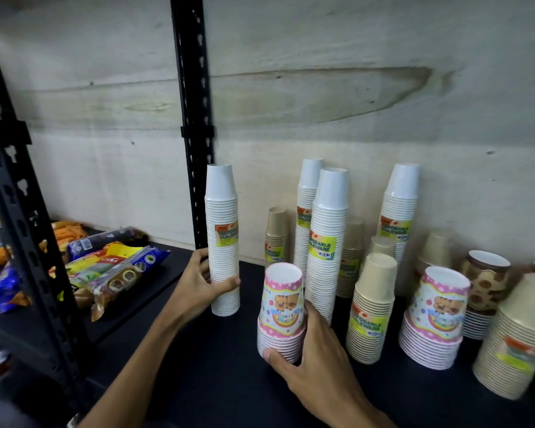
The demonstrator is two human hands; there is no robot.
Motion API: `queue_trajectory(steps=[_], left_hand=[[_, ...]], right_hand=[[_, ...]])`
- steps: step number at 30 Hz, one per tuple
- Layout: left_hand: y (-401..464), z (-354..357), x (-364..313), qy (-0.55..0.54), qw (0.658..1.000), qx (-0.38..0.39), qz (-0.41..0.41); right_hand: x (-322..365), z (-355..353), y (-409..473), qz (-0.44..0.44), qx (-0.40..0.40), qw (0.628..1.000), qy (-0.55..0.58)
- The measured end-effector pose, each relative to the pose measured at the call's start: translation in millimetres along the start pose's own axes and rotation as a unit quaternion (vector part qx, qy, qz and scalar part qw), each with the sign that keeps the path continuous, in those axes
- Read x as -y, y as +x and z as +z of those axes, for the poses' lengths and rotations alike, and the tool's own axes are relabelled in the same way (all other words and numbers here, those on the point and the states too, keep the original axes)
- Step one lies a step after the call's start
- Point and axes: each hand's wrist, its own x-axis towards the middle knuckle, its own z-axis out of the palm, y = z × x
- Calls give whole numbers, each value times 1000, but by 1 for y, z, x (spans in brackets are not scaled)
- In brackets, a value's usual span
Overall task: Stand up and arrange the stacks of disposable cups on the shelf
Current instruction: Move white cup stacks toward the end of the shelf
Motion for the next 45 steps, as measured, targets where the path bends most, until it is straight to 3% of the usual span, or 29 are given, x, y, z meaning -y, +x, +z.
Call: queue_trajectory(steps=[7,25,45], left_hand=[[-12,12,12,101,995,9,26],[-4,7,22,41,998,42,9],[-2,8,31,54,998,41,-1]], right_hand=[[-5,0,-2,16,-10,999,31],[-5,0,-4,1,-22,999,31],[-8,-17,-16,25,-18,999,33]])
